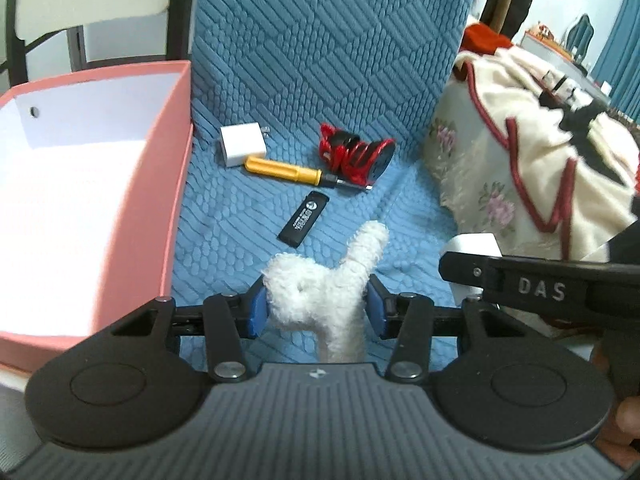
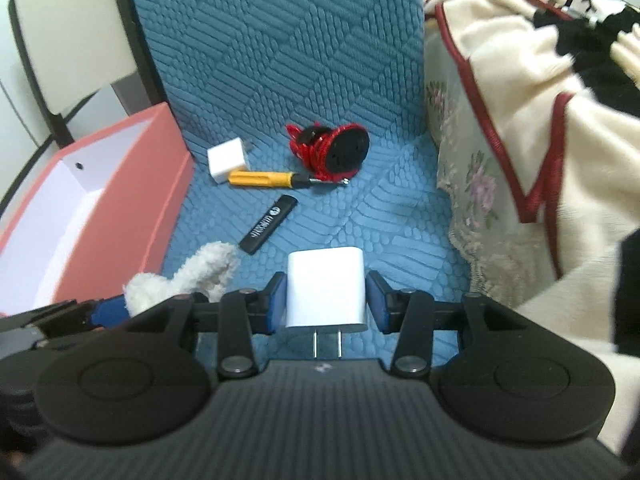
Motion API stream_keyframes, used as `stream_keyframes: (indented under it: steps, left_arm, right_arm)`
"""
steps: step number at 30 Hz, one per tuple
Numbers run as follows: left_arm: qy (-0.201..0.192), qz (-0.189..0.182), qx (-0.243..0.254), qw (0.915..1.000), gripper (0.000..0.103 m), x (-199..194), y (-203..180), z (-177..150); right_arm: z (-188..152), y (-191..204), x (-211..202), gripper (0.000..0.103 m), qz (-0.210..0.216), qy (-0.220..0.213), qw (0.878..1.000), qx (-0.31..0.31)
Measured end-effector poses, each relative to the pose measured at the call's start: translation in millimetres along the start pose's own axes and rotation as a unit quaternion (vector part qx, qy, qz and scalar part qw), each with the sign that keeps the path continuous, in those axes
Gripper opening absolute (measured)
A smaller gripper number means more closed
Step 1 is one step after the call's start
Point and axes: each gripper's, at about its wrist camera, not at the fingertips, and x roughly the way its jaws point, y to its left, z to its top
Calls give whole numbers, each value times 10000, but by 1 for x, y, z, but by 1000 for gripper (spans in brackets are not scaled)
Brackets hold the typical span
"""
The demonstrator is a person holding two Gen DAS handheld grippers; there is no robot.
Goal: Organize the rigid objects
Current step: 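Lift the plush toy with the left gripper while the right gripper lifts the charger, then release the plush toy into the pink box while the right gripper releases the charger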
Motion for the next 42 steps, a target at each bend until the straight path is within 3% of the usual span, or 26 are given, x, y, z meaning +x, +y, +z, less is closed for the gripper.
stream_keyframes:
  steps: [10, 22, 35, 42]
  left_arm:
    - [-173, -222, -299, 9992, 54, -76, 1, 15]
    - [-482, -165, -516, 9974, 54, -148, 28, 36]
    - [-907, 485, -1165, 9878, 54, -202, 131, 63]
    - [-914, 777, -1550, 9806, 54, -202, 197, 76]
  right_arm:
    - [-1, 13, -76, 46, 111, -203, 9997, 19]
    - [14, 53, -119, 46, 425, -351, 9983, -201]
    - [56, 172, -120, 46, 1404, -436, 9842, -982]
    - [69, 221, -86, 46, 1682, -140, 9774, -1271]
